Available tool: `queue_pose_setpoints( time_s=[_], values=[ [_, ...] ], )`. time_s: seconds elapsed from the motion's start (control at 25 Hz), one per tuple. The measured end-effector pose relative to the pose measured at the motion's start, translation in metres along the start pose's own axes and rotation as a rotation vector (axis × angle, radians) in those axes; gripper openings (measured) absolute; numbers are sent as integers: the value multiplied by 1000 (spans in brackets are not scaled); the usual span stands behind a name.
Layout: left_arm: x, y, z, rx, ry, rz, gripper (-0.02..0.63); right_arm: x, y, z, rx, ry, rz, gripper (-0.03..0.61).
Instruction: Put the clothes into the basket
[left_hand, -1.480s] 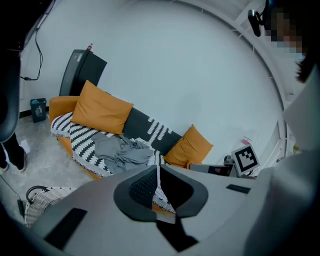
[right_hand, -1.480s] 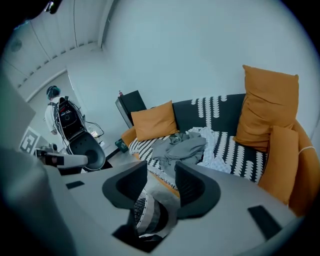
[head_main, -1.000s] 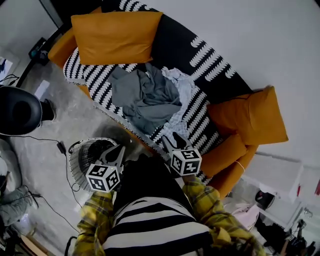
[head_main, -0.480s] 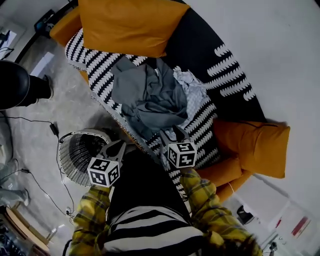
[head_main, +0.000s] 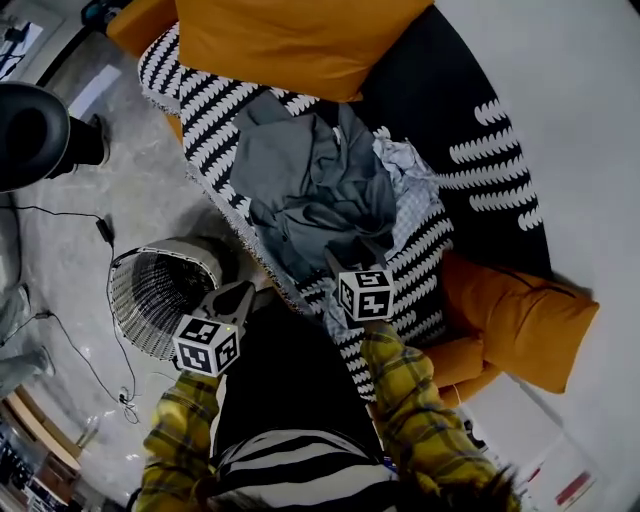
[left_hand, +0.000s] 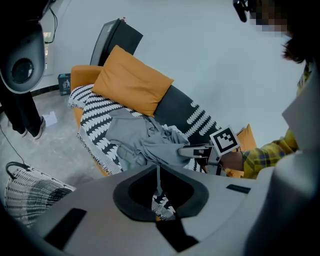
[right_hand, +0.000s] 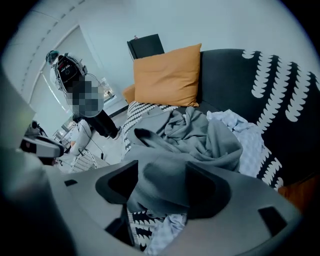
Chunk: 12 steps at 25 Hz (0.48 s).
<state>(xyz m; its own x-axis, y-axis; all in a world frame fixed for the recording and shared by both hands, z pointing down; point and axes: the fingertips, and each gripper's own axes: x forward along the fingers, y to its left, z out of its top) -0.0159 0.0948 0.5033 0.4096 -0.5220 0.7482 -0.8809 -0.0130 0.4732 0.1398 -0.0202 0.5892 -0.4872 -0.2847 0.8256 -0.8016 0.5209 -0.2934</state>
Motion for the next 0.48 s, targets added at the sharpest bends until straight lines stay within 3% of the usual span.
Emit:
queue_pose_setpoints(
  time_s=[0.48],
  values=[
    [25, 7, -20, -53, 26, -8, 29, 59, 11, -31, -56, 104, 46, 345]
  ],
)
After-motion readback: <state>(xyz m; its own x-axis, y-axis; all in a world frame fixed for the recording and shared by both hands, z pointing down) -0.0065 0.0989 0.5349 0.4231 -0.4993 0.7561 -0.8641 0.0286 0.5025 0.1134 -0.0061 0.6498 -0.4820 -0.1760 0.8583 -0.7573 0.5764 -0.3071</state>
